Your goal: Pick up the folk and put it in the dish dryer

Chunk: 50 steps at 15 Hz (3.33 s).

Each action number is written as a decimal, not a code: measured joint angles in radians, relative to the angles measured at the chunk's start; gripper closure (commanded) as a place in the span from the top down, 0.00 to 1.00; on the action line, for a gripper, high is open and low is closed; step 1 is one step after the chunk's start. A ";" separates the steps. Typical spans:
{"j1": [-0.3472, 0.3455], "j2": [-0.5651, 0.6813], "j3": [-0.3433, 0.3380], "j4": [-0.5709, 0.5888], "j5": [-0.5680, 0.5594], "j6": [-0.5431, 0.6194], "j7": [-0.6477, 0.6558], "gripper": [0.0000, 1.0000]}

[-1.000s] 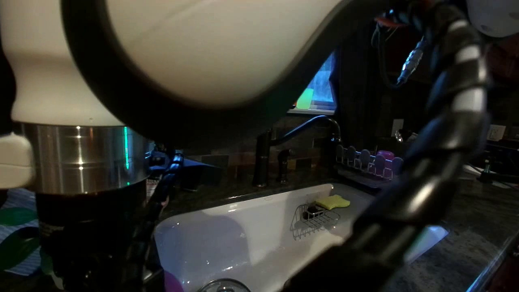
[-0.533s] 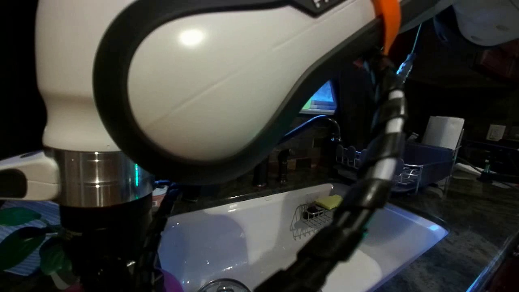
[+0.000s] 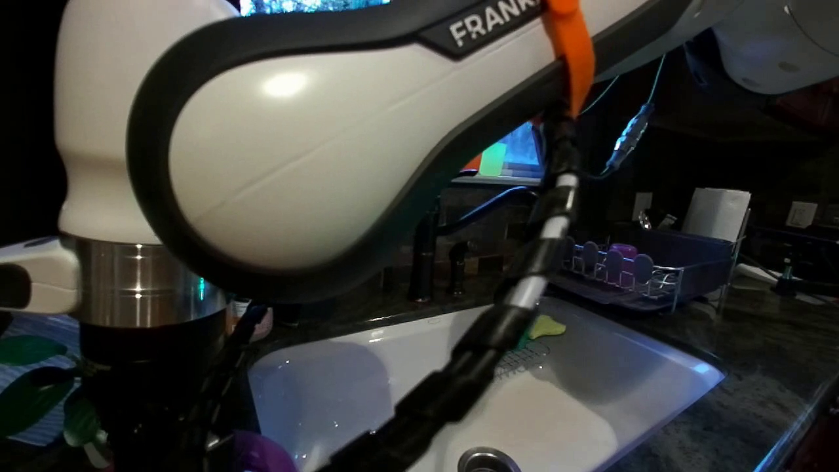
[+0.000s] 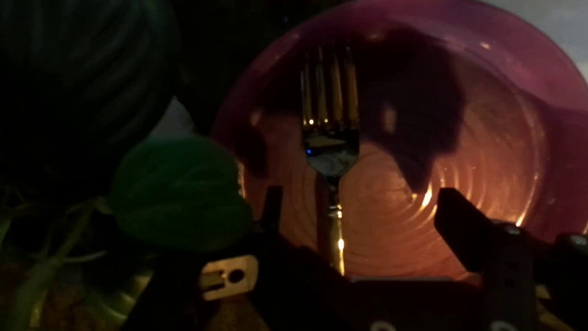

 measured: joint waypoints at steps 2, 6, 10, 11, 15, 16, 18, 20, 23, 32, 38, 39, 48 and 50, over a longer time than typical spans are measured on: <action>-0.002 0.023 0.000 0.021 0.002 0.000 -0.005 0.40; -0.006 0.059 0.003 0.069 0.007 0.000 -0.018 0.09; -0.001 0.073 0.014 0.106 0.010 -0.002 -0.026 0.02; 0.001 0.072 0.022 0.112 0.015 -0.003 -0.026 0.02; 0.003 0.031 0.081 0.119 0.046 -0.048 -0.023 0.02; 0.004 0.005 0.092 0.118 0.049 -0.092 -0.007 0.02; 0.006 -0.063 0.095 0.111 0.050 -0.232 0.045 0.02; -0.006 -0.141 0.095 0.089 0.065 -0.386 0.089 0.02; -0.047 -0.272 0.095 0.017 0.118 -0.567 0.158 0.02; -0.137 -0.590 0.093 -0.262 0.199 -0.643 0.367 0.02; -0.215 -0.664 0.085 -0.316 0.190 -0.745 0.332 0.02; -0.246 -0.702 0.079 -0.339 0.190 -0.788 0.318 0.02; -0.415 -1.039 -0.025 -0.471 0.084 -1.092 0.309 0.02; -0.413 -1.048 -0.024 -0.481 0.084 -1.092 0.309 0.02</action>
